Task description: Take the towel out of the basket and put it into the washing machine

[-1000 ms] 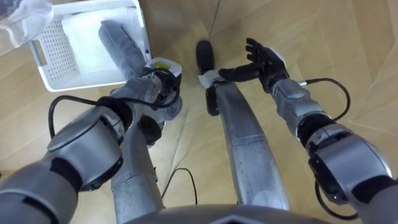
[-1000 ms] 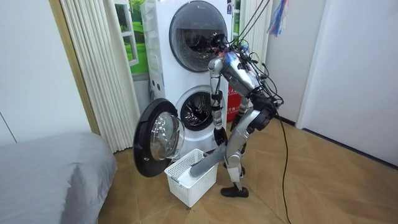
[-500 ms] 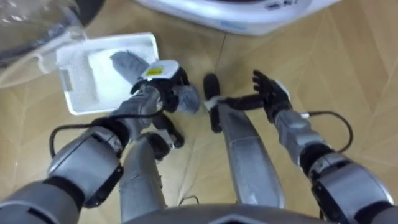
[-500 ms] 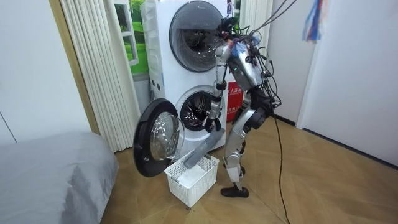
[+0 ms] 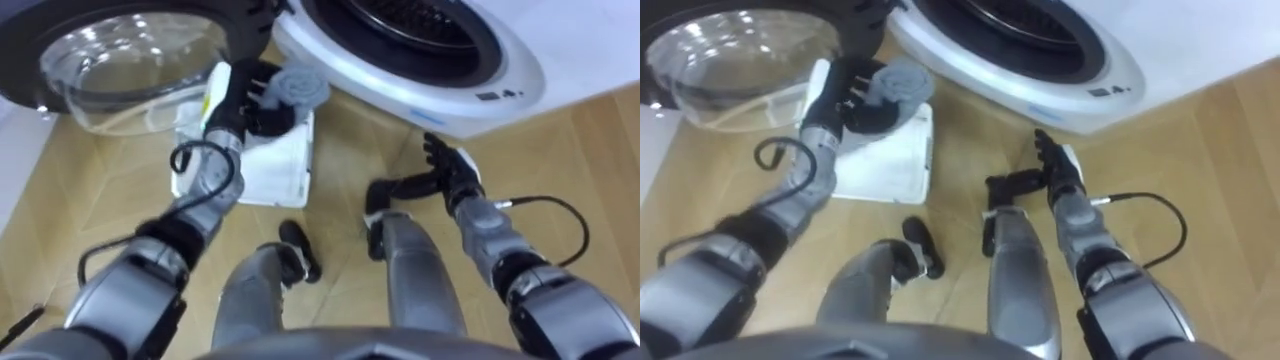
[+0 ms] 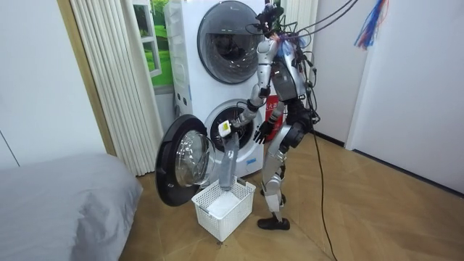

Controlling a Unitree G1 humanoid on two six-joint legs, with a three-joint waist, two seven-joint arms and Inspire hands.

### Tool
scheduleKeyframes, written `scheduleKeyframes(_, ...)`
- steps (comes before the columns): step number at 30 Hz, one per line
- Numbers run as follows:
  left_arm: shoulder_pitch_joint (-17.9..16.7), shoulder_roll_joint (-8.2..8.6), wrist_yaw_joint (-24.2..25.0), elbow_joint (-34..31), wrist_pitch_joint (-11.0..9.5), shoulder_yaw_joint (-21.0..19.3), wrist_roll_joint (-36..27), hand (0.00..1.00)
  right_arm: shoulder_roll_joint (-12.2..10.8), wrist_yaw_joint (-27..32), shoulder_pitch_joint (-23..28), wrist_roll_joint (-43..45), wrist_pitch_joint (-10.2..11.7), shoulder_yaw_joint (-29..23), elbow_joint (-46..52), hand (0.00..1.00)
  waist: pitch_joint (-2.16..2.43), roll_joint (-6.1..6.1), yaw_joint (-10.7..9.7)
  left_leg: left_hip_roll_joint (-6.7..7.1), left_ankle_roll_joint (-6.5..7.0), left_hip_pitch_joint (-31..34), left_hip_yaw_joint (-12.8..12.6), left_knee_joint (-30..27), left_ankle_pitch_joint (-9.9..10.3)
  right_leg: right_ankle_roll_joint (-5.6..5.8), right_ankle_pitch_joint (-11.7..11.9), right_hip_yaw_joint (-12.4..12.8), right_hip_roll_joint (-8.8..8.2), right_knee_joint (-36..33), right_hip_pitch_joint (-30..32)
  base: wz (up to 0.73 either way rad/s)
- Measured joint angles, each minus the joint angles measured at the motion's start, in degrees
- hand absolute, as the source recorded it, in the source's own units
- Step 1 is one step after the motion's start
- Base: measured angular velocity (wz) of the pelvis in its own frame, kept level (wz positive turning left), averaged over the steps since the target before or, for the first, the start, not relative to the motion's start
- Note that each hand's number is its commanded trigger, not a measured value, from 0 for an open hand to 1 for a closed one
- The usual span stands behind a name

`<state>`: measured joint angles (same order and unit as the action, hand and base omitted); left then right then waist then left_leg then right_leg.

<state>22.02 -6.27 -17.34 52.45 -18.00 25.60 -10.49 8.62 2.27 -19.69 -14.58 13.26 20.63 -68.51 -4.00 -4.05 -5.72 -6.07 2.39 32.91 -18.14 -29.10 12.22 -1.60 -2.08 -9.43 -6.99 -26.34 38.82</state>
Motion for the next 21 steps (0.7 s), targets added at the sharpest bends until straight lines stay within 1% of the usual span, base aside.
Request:
scheduleKeyframes(1, -0.34, 0.12, 2.32, -0.01, 0.03, 0.03, -4.26, 1.00, -0.28, -0.09, -0.38, 0.97, 0.08, -0.02, -0.04, 0.00, 0.03, 0.06, 0.27, -0.04, 0.00, -0.13, 0.12, 0.04, 0.00, 0.08, 0.02, -0.13, 0.10, 0.34, -0.36, 0.07)
scheduleKeyframes(2, -0.62, 0.19, 3.65, -0.05, 0.04, 0.06, -6.45, 1.00, -0.37, -0.18, -0.47, 1.62, 0.15, -0.02, -0.14, 0.00, 0.03, 0.06, 0.45, -0.04, 0.00, -0.34, 0.16, 0.26, 0.00, 0.13, 0.08, -0.17, 0.17, 0.65, -0.62, 0.00)
scheduleKeyframes(4, -2.48, 0.39, 8.67, -2.60, 0.07, 0.90, -14.50, 1.00, -0.37, -0.56, -0.56, 2.60, 0.44, 0.01, -0.25, 0.00, 0.14, 0.21, 1.24, 0.04, 0.01, -0.55, 0.16, 0.56, -0.01, 0.30, -0.03, -0.15, 0.15, 0.80, -0.80, 0.03)
scheduleKeyframes(5, -3.10, 0.55, 11.27, -3.68, 0.12, 1.69, -18.66, 1.00, -0.42, -0.63, -0.54, 3.18, 0.44, 0.04, -0.27, 0.00, 0.15, 0.23, 1.33, 0.10, 0.01, -0.52, 0.21, 0.72, -0.01, 0.38, -0.14, -0.32, 0.08, 0.81, -0.81, 0.07)
scheduleKeyframes(6, -3.33, 0.61, 12.57, -4.01, 0.22, 2.09, -20.63, 1.00, -0.44, -0.76, -0.55, 3.41, 0.44, 0.04, -0.27, 0.00, 0.16, 0.25, 1.34, 0.18, 0.02, -0.52, 0.31, 0.81, -0.01, 0.40, -0.18, -0.42, 0.06, 0.82, -0.81, 0.07)
scheduleKeyframes(7, -3.52, 0.63, 15.12, -4.23, 0.40, 3.22, -24.06, 1.00, -0.45, -1.16, -0.59, 3.69, 0.44, 0.12, -0.27, 0.00, 0.16, 0.26, 1.31, 0.59, 0.02, -0.54, 0.37, 0.90, -0.02, 0.44, -0.24, -0.49, 0.04, 0.83, -0.80, 0.00)
scheduleKeyframes(8, -3.53, 0.58, 17.59, -4.23, 1.08, 4.17, -26.98, 1.00, -0.47, -1.32, -0.57, 3.90, 0.44, 0.30, -0.27, 0.00, 0.17, 0.27, 1.21, 0.75, 0.03, -0.65, 0.46, 1.15, -0.03, 0.51, -0.29, -0.25, -0.01, 0.79, -0.80, 0.00)
scheduleKeyframes(9, -3.54, 0.61, 18.82, -4.22, 1.61, 4.45, -28.54, 1.00, -0.45, -1.51, -0.56, 3.92, 0.43, 0.46, -0.29, 0.00, 0.18, 0.28, 1.21, 0.77, 0.03, -0.69, 0.46, 1.27, -0.04, 0.53, -0.32, -0.24, -0.06, 0.77, -0.80, 0.00)
scheduleKeyframes(11, -4.07, 1.37, 23.74, -4.23, 2.45, 5.36, -34.34, 1.00, -0.51, -1.99, -0.44, 4.44, 0.37, 0.57, -0.31, 0.00, 0.23, 0.38, 1.17, 0.79, 0.03, -0.71, 0.51, 1.44, -0.06, 0.58, -0.42, -0.04, -0.04, 0.84, -0.80, 0.00)
scheduleKeyframes(12, -4.24, 1.63, 24.89, -4.23, 2.62, 5.47, -35.80, 1.00, -0.58, -2.07, -0.40, 4.56, 0.35, 0.56, -0.31, 0.00, 0.28, 0.47, 1.18, 0.82, 0.03, -0.71, 0.51, 1.48, -0.06, 0.57, -0.43, -0.05, -0.01, 0.89, -0.80, 0.00)
scheduleKeyframes(13, -4.44, 2.02, 26.85, -4.23, 3.19, 6.03, -39.29, 1.00, -0.81, -2.49, -0.40, 5.14, 0.26, 0.54, -0.30, 0.00, 0.43, 0.72, 1.23, 0.78, 0.01, -0.67, 0.51, 1.49, -0.05, 0.56, -0.44, -0.05, 0.13, 1.06, -0.79, 0.00)
scheduleKeyframes(14, -4.51, 2.26, 27.67, -4.25, 3.59, 6.13, -40.82, 1.00, -0.99, -2.65, -0.41, 5.54, 0.11, 0.44, -0.27, 0.00, 0.52, 0.86, 1.20, 0.73, -0.01, -0.65, 0.51, 1.52, -0.06, 0.53, -0.41, -0.14, 0.19, 1.27, -0.80, -0.03)
scheduleKeyframes(16, -4.55, 2.84, 30.38, -4.26, 5.11, 6.48, -45.04, 1.00, -1.72, -3.07, -0.56, 6.22, -0.53, 0.42, -0.22, 0.00, 0.84, 1.36, 1.05, 0.65, -0.07, -0.60, 0.52, 1.68, -0.09, 0.39, -0.25, -0.69, 0.25, 1.67, -0.83, -0.03)
scheduleKeyframes(17, -4.55, 2.92, 31.40, -4.27, 5.70, 6.93, -46.53, 1.00, -1.71, -3.44, -0.56, 6.19, -0.86, 0.40, -0.17, 0.00, 0.91, 1.47, 0.98, 0.66, -0.07, -0.61, 0.52, 1.66, -0.09, 0.40, -0.24, -0.81, 0.19, 1.69, -0.87, 0.00)
scheduleKeyframes(20, -4.59, 2.58, 33.82, -4.61, 7.07, 8.45, -50.65, 1.00, -1.67, -4.17, -0.55, 6.17, -1.37, 0.12, -0.06, 0.00, 0.92, 1.45, 1.01, 0.68, -0.07, -0.35, 0.87, 1.35, -0.09, 0.40, -0.25, -1.12, 0.11, 1.80, -0.92, 0.03)
scheduleKeyframes(21, -4.59, 2.59, 34.14, -4.69, 7.32, 8.47, -51.05, 1.00, -1.69, -4.32, -0.57, 6.18, -1.45, -0.16, -0.03, 0.00, 0.94, 1.43, 1.05, 0.67, -0.07, -0.27, 0.98, 1.26, -0.09, 0.41, -0.25, -1.20, 0.12, 1.84, -0.91, 0.07)
